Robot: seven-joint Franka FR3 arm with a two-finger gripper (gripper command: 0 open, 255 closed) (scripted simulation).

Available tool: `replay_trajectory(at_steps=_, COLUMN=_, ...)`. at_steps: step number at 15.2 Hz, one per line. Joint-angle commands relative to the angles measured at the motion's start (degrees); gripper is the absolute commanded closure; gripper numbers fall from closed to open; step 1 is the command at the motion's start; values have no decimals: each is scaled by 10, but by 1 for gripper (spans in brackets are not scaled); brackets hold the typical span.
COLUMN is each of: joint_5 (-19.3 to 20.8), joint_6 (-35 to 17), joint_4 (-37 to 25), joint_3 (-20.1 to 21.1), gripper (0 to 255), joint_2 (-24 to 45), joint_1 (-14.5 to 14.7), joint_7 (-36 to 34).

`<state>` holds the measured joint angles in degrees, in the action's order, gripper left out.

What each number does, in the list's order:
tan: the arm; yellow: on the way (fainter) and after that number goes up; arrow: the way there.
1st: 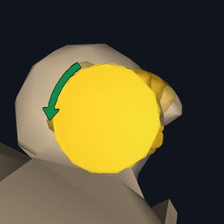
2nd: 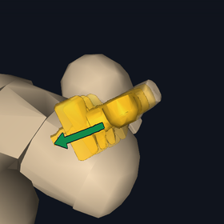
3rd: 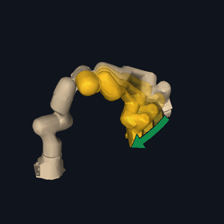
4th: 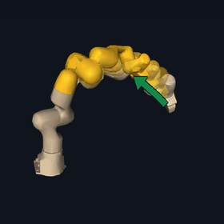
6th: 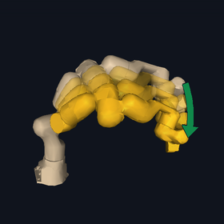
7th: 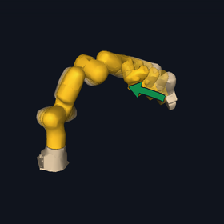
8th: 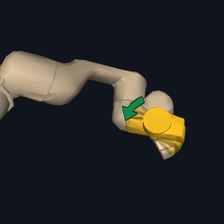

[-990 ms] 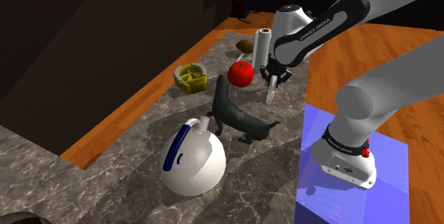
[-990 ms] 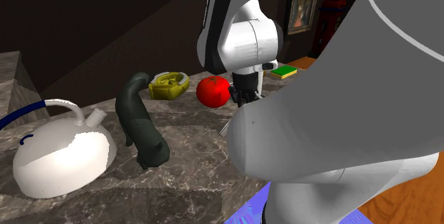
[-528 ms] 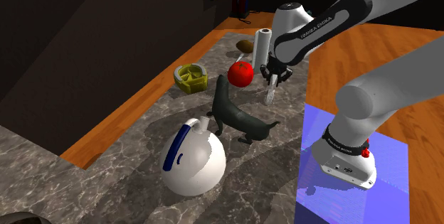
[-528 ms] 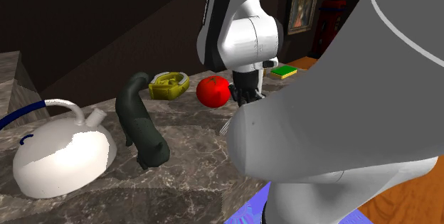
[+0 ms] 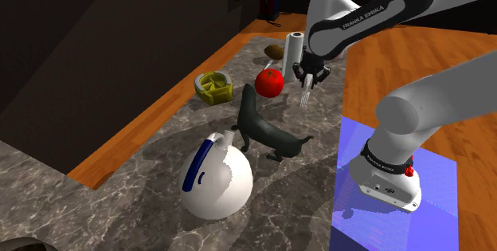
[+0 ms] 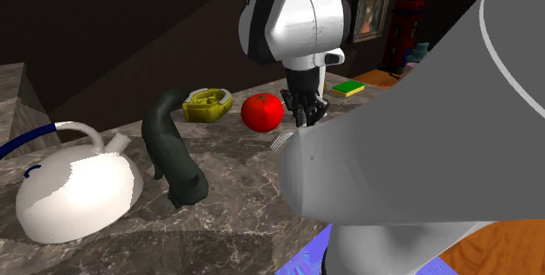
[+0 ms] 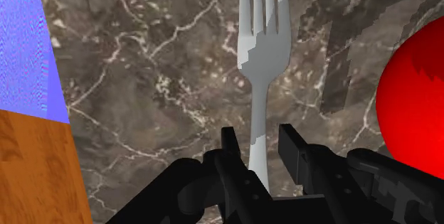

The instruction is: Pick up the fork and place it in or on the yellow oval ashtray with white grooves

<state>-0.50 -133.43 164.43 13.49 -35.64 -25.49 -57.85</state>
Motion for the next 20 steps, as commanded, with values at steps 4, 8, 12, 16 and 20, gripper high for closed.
replay_trajectory(at_steps=4, joint_5=-2, joint_6=51, joint_4=-23, joint_3=-6, gripper=255, joint_2=-28, joint_1=4, joint_7=6)
replay_trajectory(at_steps=8, joint_5=-2, joint_6=90, joint_4=-44, joint_3=-11, gripper=255, joint_2=-46, joint_1=5, joint_7=11)
replay_trajectory(at_steps=12, joint_5=-2, joint_6=127, joint_4=-67, joint_3=-16, gripper=255, joint_2=-60, joint_1=5, joint_7=15)
replay_trajectory(at_steps=16, joint_5=-6, joint_6=123, joint_4=-104, joint_3=5, gripper=255, joint_2=-19, joint_1=8, joint_7=-7)
replay_trajectory(at_steps=20, joint_5=-5, joint_6=104, joint_4=-170, joint_3=48, gripper=255, joint_2=69, joint_1=7, joint_7=-55)
